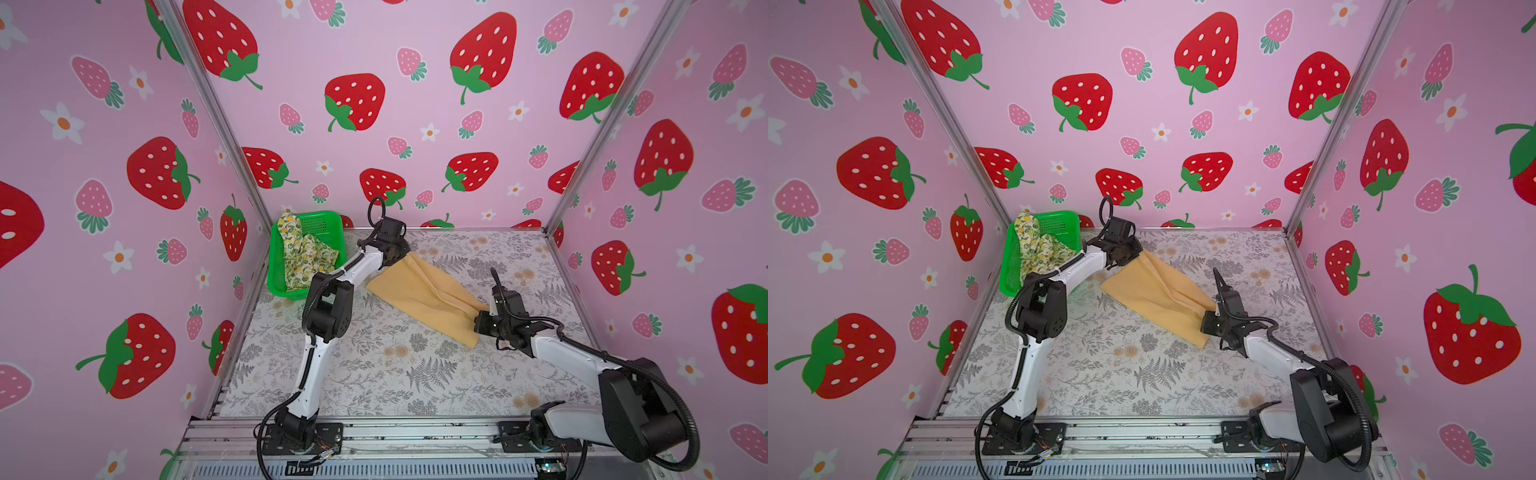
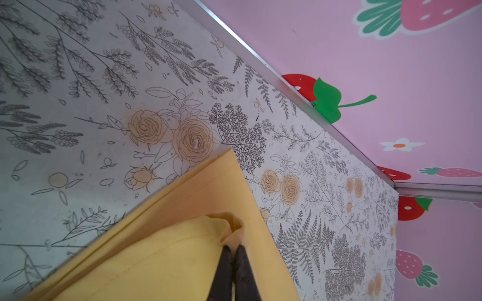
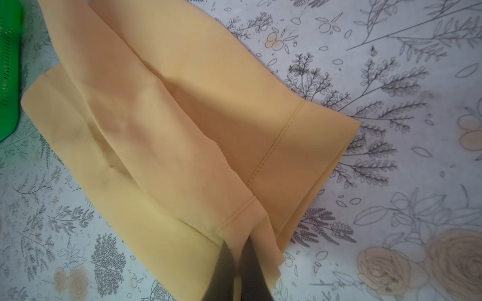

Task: Fold and stack skirts
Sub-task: Fold the skirt at the top-center of the table.

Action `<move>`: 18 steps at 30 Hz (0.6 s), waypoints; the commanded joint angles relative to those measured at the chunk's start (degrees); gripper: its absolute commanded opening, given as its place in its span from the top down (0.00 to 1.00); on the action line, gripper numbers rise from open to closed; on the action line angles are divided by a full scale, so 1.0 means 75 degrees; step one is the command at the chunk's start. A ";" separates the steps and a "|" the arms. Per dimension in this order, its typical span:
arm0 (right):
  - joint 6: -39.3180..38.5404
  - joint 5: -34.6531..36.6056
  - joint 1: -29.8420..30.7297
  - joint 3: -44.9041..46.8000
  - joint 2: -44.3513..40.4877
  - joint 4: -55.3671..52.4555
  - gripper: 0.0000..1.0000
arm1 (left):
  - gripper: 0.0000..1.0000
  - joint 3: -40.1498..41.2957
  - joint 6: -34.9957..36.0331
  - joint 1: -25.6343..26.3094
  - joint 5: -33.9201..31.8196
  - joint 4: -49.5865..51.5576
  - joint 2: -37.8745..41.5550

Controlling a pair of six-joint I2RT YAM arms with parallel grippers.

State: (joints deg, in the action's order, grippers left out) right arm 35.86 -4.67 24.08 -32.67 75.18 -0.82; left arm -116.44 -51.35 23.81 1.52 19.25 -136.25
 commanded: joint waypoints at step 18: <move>-0.0116 -0.0361 -0.0521 -0.0966 0.0633 0.0258 0.93 | 0.88 -0.0651 -0.0575 -0.0064 -0.0659 0.0336 -0.0426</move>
State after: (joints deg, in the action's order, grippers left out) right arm 34.83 -7.20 20.69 -37.80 79.46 0.01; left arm -120.07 -54.43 23.24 -1.17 21.28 -139.37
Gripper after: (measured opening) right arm 0.076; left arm 0.114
